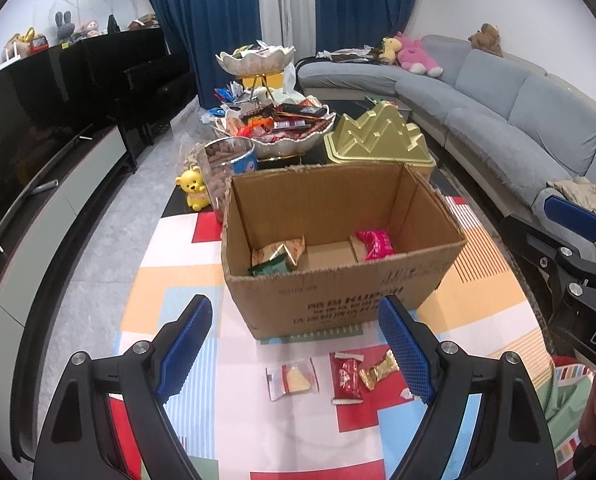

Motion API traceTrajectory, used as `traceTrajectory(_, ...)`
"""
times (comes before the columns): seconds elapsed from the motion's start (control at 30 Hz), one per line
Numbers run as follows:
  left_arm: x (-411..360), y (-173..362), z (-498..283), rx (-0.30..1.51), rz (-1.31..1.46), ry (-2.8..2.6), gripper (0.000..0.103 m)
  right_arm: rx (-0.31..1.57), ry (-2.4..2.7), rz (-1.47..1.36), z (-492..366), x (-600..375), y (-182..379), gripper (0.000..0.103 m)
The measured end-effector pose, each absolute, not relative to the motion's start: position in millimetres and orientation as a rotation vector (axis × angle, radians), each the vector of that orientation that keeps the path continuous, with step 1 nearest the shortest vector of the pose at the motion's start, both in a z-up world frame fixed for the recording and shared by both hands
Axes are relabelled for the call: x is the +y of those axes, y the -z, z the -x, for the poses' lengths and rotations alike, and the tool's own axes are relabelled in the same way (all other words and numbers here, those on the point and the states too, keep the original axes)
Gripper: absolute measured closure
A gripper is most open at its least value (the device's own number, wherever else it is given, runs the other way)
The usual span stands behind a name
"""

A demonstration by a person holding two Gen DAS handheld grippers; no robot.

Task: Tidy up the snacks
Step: 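Withdraw both open tools from the box back over the remaining snacks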

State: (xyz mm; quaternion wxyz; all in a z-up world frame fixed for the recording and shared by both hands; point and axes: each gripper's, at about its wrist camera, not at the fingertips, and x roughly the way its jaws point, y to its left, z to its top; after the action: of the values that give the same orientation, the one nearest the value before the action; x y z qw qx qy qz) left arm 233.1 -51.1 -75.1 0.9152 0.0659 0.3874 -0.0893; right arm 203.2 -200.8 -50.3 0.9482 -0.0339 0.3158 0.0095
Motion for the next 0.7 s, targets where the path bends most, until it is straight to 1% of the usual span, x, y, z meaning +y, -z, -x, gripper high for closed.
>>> traceTrajectory(0.7, -65, 128, -209, 0.852, -0.177, 0.238, 0.018, 0.724, -0.011, 0.073, -179, -206, 102, 0.037)
